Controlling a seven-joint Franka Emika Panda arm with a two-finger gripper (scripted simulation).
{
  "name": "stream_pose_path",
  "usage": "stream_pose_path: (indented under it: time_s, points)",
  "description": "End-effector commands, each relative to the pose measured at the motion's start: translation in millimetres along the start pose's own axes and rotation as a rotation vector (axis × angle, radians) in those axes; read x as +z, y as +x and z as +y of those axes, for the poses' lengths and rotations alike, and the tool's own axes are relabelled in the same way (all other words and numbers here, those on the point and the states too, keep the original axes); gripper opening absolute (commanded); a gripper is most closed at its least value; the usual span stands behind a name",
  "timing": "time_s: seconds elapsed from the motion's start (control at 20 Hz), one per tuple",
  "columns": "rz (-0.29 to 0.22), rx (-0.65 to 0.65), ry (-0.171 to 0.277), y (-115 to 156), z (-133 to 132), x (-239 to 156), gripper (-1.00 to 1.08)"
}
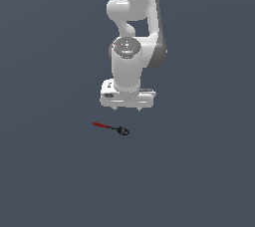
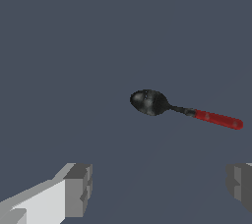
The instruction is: Pick up the object and move it to a goal position.
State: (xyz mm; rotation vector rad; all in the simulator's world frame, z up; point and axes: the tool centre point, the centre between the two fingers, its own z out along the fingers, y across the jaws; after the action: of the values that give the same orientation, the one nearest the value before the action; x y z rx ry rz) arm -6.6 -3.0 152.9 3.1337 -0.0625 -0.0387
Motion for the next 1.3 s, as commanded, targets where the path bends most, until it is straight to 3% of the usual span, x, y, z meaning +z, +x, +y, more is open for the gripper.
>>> stream_pose_path:
  time_s: [0.0, 0.55, 1.25]
  points:
    - [0.0, 0.0, 0.0, 0, 0, 0, 1.0]
    - [0.023, -0.042, 0.013, 7, -11, -21, 1.0]
    - [0.021, -0.134, 0.006, 9, -4, -12, 1.0]
